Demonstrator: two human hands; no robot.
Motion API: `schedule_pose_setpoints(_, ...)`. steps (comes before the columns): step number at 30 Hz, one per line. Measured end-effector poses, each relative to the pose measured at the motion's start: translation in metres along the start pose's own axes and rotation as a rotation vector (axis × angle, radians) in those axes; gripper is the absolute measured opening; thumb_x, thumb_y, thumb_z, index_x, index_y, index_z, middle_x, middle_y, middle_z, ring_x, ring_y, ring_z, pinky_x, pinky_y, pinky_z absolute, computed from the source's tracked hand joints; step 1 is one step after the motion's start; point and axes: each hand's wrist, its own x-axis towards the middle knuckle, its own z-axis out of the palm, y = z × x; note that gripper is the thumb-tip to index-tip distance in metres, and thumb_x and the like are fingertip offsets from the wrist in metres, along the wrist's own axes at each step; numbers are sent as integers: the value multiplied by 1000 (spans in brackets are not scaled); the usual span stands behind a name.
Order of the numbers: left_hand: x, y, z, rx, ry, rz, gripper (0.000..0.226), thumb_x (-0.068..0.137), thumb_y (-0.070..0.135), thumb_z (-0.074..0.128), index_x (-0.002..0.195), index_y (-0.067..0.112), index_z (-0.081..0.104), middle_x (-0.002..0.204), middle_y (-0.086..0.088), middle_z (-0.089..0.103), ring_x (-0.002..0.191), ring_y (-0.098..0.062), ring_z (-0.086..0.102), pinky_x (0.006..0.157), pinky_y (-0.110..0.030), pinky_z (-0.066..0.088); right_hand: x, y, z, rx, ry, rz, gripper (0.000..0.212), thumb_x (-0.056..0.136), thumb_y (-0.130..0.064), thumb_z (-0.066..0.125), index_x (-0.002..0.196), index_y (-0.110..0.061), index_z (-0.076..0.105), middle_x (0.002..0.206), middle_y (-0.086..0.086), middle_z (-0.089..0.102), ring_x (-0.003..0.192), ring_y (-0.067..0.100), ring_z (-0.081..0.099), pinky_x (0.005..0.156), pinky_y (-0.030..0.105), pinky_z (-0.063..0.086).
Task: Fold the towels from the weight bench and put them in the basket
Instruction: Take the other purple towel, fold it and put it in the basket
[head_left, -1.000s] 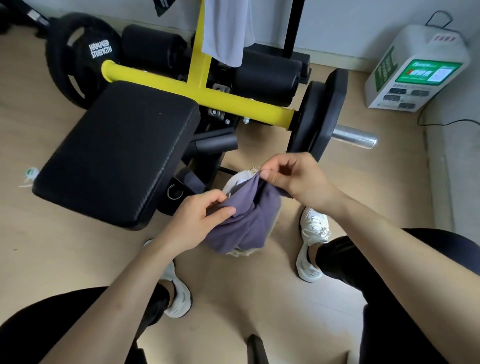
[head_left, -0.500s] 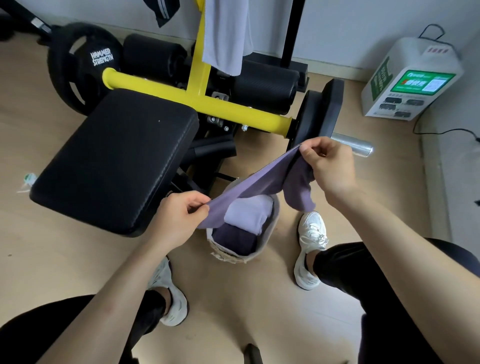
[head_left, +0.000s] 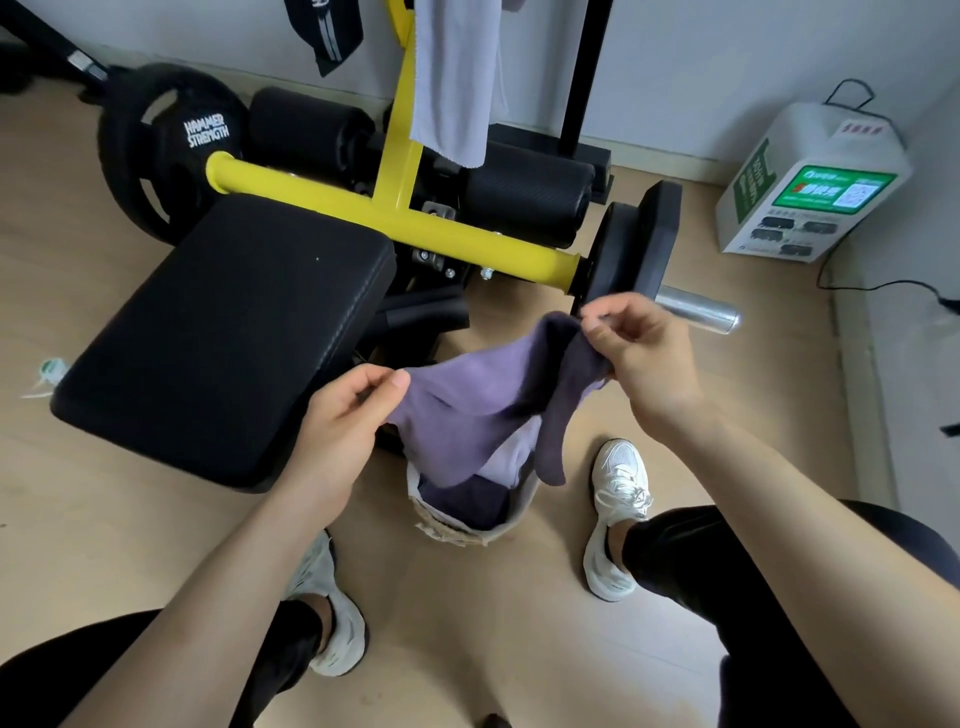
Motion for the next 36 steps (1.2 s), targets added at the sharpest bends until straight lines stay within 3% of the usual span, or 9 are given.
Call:
schedule_pose_setpoints(3,2,1,4,-187,-62,-16,34,90,31,67,112,5,71,114,-23,72,113,-28,68,104,-50,51,-6,-3,8,141,-201,65,14,96,3,58,96,-5,70,73,1,68,63,9,60,59,21,49)
schedule_pose_setpoints(8,1,1,14,-293,-76,-48,24,102,5,56,121,5,70,121,-18,73,121,-29,68,103,-41,54,-14,-3,19,200,-433,65,37,91,18,55,106,-9,75,101,29,71,92,29,65,88,39,54)
schedule_pose_setpoints(10,-1,2,19,-299,-44,-71,22,101,2,57,114,8,73,113,-13,76,116,-27,70,96,-37,57,-18,-4,25,151,-460,-17,34,86,15,65,102,-13,77,96,29,71,90,24,65,85,32,54)
schedule_pose_setpoints(14,-6,2,27,-287,-4,-81,19,96,4,63,104,14,77,103,-4,79,102,-15,74,82,-25,58,-22,-8,34,137,-517,-96,13,78,-7,75,91,-6,76,84,2,76,79,14,70,77,24,56)
schedule_pose_setpoints(19,-12,2,31,-309,-45,-91,21,95,5,63,110,13,76,107,-6,80,102,-14,74,84,-24,58,-24,-5,47,-75,-521,-254,7,79,-13,79,83,-17,76,85,0,64,77,12,60,73,26,49)
schedule_pose_setpoints(25,-16,1,36,-309,-46,-69,25,95,2,63,116,10,75,112,-8,79,115,-23,72,100,-37,57,-28,-5,56,-86,-542,-151,14,86,-8,77,75,-13,69,69,-6,66,65,8,57,65,27,48)
schedule_pose_setpoints(29,-21,4,38,-300,-39,-28,25,93,2,64,107,18,78,107,-3,80,111,-18,73,100,-35,57,-29,-5,58,-133,-499,-179,14,86,-10,77,75,-10,67,68,10,65,63,15,54,58,38,45)
schedule_pose_setpoints(33,-21,4,38,-267,-11,8,26,95,1,64,111,16,76,107,-3,80,111,-19,73,99,-35,57,-31,-7,58,-182,-462,-209,17,86,-12,78,73,-9,67,63,6,61,59,7,49,56,26,41)
schedule_pose_setpoints(36,-22,6,39,-257,-1,33,27,94,0,63,108,18,77,104,-1,81,107,-16,74,95,-30,58,-32,-8,58,-192,-465,-229,17,85,-18,80,75,-9,69,68,11,66,60,10,53,56,35,46)
